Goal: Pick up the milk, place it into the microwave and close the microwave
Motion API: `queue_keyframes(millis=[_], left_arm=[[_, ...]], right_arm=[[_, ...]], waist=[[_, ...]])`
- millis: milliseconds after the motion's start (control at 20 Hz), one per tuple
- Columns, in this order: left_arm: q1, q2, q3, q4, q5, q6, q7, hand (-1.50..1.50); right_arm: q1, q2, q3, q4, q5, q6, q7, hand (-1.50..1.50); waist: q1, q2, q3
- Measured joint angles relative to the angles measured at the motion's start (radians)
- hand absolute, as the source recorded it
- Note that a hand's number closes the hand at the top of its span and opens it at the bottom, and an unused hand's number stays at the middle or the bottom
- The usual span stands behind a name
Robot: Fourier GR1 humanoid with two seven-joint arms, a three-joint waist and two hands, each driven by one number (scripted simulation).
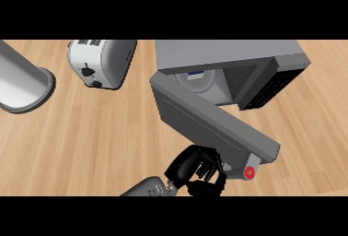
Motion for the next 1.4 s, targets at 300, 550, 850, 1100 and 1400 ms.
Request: queue_keyframes(millis=[300, 550, 850, 1100, 1400], left_arm=[[-0.052, -0.002, 0.02, -0.029, 0.131, 0.117, -0.074, 1.5], [-0.105, -0.004, 0.051, -0.025, 0.245, 0.163, -0.127, 1.5], [-0.191, -0.006, 0.088, 0.023, 0.361, 0.186, -0.151, 1.5], [-0.27, -0.008, 0.125, 0.09, 0.439, 0.193, -0.158, 1.5], [-0.353, -0.008, 0.169, 0.154, 0.524, 0.181, -0.191, 1.5]], right_arm=[[-0.015, -0.029, 0.003, -0.047, -0.039, 0.032, 0.038, -1.5], [-0.029, -0.058, 0.0, -0.079, -0.081, 0.06, 0.077, -1.5], [-0.051, -0.097, -0.013, -0.107, -0.124, 0.082, 0.12, -1.5], [-0.067, -0.125, -0.032, -0.128, -0.153, 0.086, 0.156, -1.5], [-0.103, -0.157, -0.053, -0.13, -0.185, 0.084, 0.197, -1.5]], waist=[[-0.04, 0.012, -0.004], [-0.07, 0.023, -0.004], [-0.107, 0.035, -0.003], [-0.13, 0.043, -0.002], [-0.141, 0.057, -0.002]])
